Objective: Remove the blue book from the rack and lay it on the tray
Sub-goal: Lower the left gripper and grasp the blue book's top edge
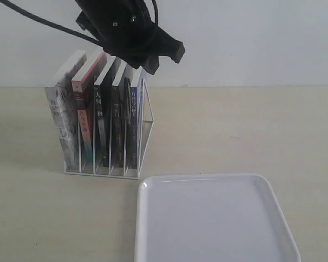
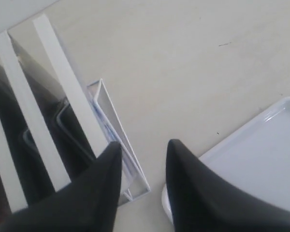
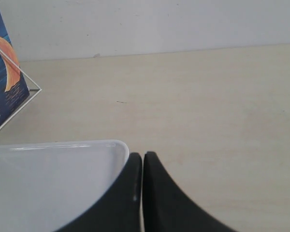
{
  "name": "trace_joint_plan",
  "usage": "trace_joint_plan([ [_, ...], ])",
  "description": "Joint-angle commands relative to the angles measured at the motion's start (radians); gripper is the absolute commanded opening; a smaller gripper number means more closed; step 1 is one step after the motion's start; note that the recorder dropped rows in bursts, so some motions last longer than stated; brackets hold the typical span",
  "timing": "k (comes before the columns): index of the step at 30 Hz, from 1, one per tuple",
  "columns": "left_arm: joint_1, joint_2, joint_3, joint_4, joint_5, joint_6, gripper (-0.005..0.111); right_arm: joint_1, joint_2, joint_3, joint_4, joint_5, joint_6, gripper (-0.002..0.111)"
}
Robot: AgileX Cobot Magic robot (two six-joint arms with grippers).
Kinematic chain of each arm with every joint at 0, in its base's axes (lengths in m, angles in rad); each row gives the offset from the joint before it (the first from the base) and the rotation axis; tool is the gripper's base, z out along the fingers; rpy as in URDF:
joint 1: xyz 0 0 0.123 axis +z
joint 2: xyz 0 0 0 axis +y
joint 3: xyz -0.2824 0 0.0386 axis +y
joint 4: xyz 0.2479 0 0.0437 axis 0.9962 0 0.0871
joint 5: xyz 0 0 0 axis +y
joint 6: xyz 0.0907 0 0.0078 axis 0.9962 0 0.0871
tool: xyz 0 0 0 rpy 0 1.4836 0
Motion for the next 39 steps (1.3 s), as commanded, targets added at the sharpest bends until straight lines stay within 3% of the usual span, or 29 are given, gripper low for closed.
trace_joint_plan([
  [1,-0.006,0.008,-0.008,0.017,-0.006,-0.071,0.029,-0.005,-0.005,-0.001,-0.005,-0.01,0.002,0.0],
  [6,-0.006,0.01,-0.008,0.092,0.005,-0.168,0.038,-0.005,-0.005,-0.001,-0.005,-0.01,0.002,0.0],
  [39,-0.006,0.118,-0.008,0.147,0.055,-0.236,0.038,-0.005,-0.005,-0.001,-0.005,-0.012,0.002,0.0],
])
